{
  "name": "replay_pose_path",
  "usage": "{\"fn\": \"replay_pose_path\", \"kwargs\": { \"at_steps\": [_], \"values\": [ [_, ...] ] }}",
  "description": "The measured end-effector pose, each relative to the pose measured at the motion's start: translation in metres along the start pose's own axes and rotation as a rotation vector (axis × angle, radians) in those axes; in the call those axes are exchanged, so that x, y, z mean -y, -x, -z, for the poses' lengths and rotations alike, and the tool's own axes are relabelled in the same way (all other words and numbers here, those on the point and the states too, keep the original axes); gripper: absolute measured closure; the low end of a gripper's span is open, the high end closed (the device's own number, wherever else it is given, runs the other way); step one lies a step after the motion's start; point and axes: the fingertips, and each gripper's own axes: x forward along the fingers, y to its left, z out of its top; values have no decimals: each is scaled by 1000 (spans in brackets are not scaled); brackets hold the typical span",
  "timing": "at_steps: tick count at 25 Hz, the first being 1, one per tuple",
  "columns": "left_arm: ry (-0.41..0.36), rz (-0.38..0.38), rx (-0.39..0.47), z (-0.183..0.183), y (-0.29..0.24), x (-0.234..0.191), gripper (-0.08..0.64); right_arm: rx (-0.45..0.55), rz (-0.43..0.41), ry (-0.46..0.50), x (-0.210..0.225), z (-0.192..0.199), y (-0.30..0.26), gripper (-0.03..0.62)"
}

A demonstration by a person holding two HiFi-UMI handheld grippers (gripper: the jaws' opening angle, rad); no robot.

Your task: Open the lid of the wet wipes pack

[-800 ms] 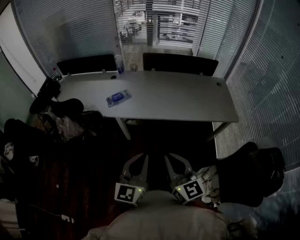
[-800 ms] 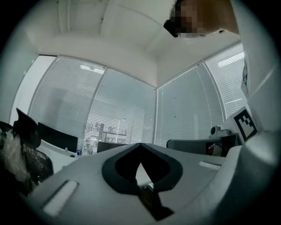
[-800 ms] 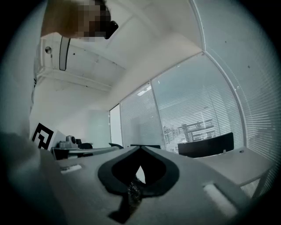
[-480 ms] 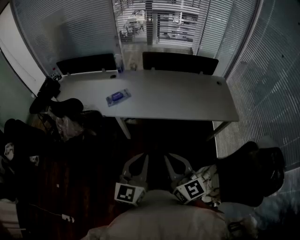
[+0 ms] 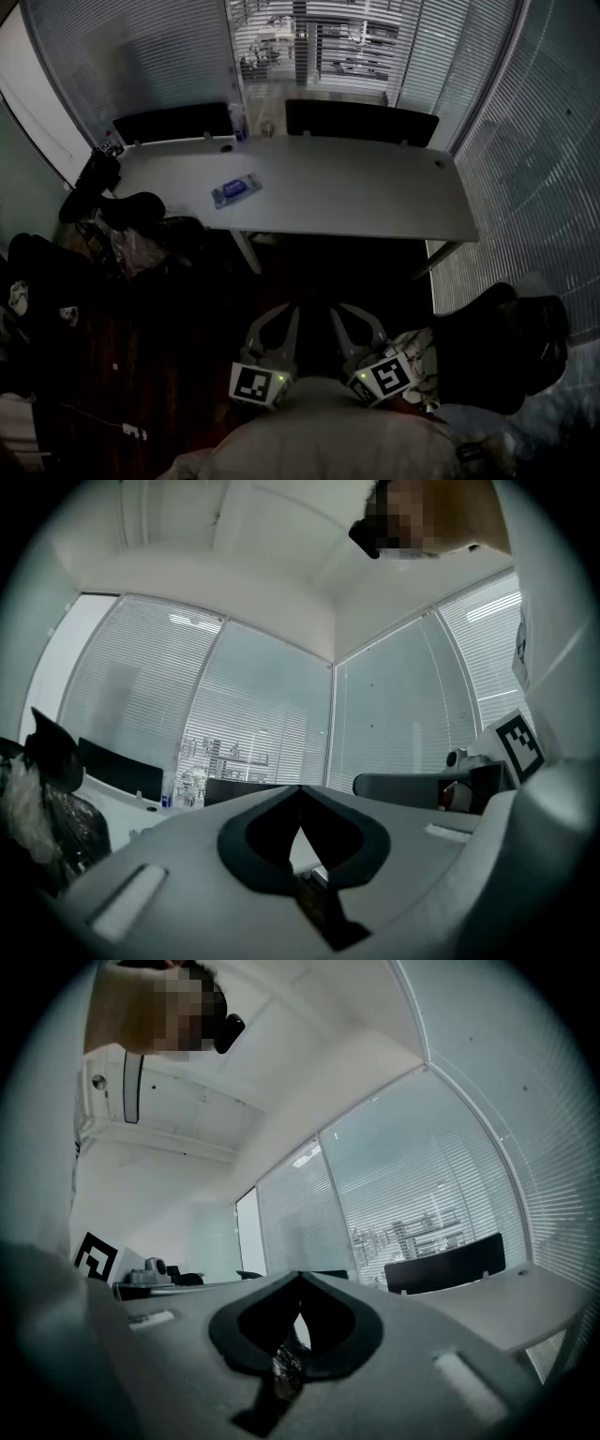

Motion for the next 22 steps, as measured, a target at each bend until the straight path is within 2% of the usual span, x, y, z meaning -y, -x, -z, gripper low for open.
{"fn": "replay_pose_path", "kwargs": {
  "at_steps": [10,17,22],
  "values": [
    [-10,-37,-23,7,-13,7,557,1,-32,-4,19,-2,7,592],
    [16,-69,-26,20,-30,18,557,-13,-40,-13,45,3,13,592],
    [7,-85,-24,19,-42,12,557,-24,-56,-27,53,2,2,592]
  ]
}}
